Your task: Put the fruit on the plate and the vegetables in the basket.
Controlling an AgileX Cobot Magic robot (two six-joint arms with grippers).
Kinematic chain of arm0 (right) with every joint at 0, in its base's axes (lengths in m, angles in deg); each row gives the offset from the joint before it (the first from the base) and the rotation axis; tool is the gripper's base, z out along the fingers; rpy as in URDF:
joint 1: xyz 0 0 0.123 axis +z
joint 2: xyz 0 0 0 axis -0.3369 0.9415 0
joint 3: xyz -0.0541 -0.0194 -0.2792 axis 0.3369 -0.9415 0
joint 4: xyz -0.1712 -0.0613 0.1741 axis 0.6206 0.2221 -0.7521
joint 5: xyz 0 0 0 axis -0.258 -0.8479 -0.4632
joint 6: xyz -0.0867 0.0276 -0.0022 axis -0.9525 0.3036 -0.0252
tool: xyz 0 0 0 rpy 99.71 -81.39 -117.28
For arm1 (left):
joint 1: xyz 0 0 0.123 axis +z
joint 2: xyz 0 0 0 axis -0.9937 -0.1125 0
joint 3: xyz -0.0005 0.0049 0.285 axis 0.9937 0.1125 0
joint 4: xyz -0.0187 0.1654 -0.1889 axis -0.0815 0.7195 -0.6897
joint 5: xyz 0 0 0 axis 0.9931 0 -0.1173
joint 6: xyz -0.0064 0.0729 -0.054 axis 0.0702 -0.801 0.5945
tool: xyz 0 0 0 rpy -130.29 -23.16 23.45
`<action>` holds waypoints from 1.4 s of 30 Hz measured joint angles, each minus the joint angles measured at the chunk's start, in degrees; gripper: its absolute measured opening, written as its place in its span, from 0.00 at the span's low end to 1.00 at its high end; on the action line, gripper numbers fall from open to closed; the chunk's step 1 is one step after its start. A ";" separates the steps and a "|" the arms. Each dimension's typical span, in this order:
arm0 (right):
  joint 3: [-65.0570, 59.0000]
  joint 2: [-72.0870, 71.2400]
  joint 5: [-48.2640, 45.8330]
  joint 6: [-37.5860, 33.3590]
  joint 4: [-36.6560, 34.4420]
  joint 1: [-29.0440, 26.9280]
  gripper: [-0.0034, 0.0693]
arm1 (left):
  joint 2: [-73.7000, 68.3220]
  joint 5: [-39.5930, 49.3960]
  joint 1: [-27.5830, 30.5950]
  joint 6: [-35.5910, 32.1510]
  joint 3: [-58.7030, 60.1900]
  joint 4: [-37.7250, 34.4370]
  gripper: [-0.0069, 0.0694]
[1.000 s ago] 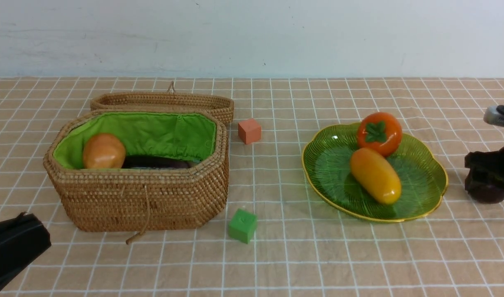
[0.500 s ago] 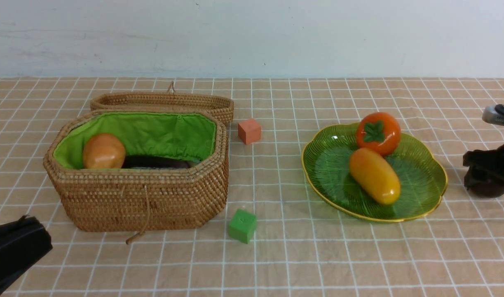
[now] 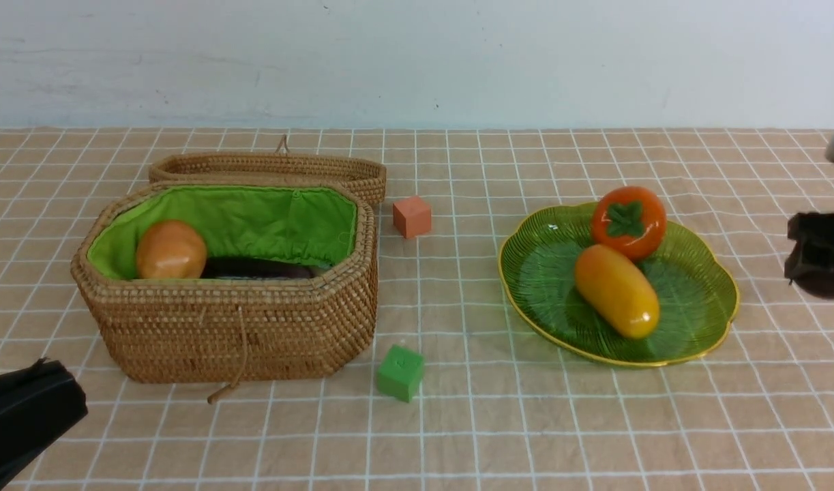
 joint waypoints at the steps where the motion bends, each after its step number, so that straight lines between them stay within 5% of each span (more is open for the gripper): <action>1: -0.06 -0.68 -0.08 -0.18 -0.57 0.21 0.85 | 0.00 0.00 0.00 0.00 0.00 0.00 0.08; 8: -1.35 -1.52 -1.44 -3.03 -6.21 10.90 0.85 | 0.00 -0.14 0.00 0.00 0.00 0.00 0.08; 14: -1.53 3.19 -1.68 -3.03 -5.70 11.83 0.85 | 0.00 0.13 0.00 0.00 0.00 0.00 0.08; 20: -1.53 0.82 -3.92 -3.03 -5.30 11.89 0.98 | 0.00 0.17 0.00 0.00 0.00 0.00 0.08; 24: -1.53 -5.80 -7.85 -3.03 -3.67 11.89 0.94 | 0.00 -0.24 0.00 0.00 0.00 0.00 0.08; 30: -1.98 -18.87 -18.02 -3.03 -1.91 11.89 0.68 | 0.77 -0.24 0.00 0.72 0.09 -0.26 0.09; 35: -11.13 -39.35 -26.94 -3.08 -0.76 11.89 0.27 | 10.37 -1.21 0.00 3.68 6.14 -0.38 0.09; 42: -27.13 -68.86 -29.50 2.22 -0.14 11.89 0.04 | 17.99 -6.72 0.00 4.51 17.88 -0.52 0.09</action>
